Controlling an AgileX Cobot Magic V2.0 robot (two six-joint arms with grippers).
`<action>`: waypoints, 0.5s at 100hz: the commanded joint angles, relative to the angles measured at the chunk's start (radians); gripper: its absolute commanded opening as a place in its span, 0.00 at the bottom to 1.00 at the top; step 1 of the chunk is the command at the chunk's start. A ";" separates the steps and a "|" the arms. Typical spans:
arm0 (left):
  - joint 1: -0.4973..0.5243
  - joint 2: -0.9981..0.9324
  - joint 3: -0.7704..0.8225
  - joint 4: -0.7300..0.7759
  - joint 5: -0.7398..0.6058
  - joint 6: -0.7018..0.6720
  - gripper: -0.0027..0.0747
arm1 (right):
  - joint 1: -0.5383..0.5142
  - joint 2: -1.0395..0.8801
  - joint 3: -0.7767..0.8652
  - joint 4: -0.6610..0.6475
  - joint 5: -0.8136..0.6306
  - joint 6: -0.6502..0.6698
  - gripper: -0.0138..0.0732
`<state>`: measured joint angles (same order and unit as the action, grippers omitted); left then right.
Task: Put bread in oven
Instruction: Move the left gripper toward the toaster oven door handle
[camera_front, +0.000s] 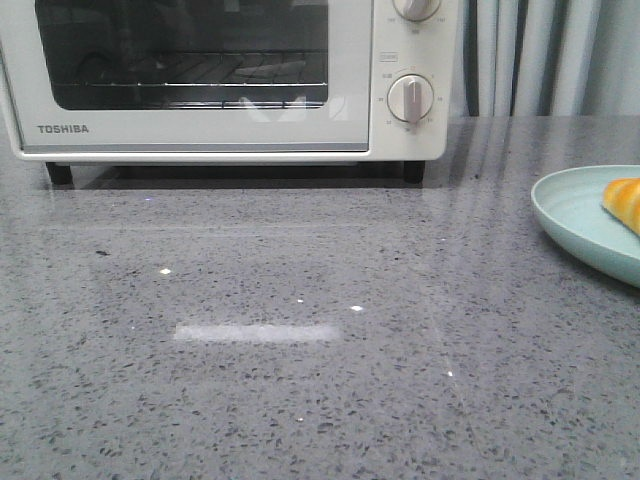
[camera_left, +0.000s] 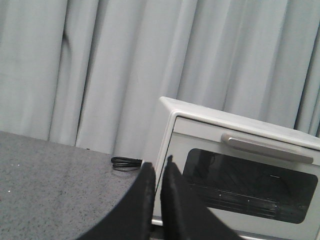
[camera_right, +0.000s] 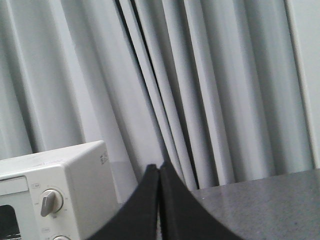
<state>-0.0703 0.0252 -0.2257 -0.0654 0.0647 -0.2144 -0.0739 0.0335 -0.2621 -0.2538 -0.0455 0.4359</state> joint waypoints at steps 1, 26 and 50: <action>-0.019 0.058 -0.100 0.024 -0.026 0.003 0.06 | -0.002 0.055 -0.108 -0.043 0.033 -0.004 0.17; -0.063 0.223 -0.365 0.050 0.135 0.007 0.40 | 0.037 0.203 -0.298 -0.044 0.152 -0.006 0.45; -0.105 0.386 -0.632 0.044 0.321 0.089 0.42 | 0.098 0.321 -0.479 -0.044 0.269 -0.070 0.46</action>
<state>-0.1529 0.3457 -0.7509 -0.0204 0.3876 -0.1561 0.0000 0.3025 -0.6540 -0.2827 0.2394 0.4035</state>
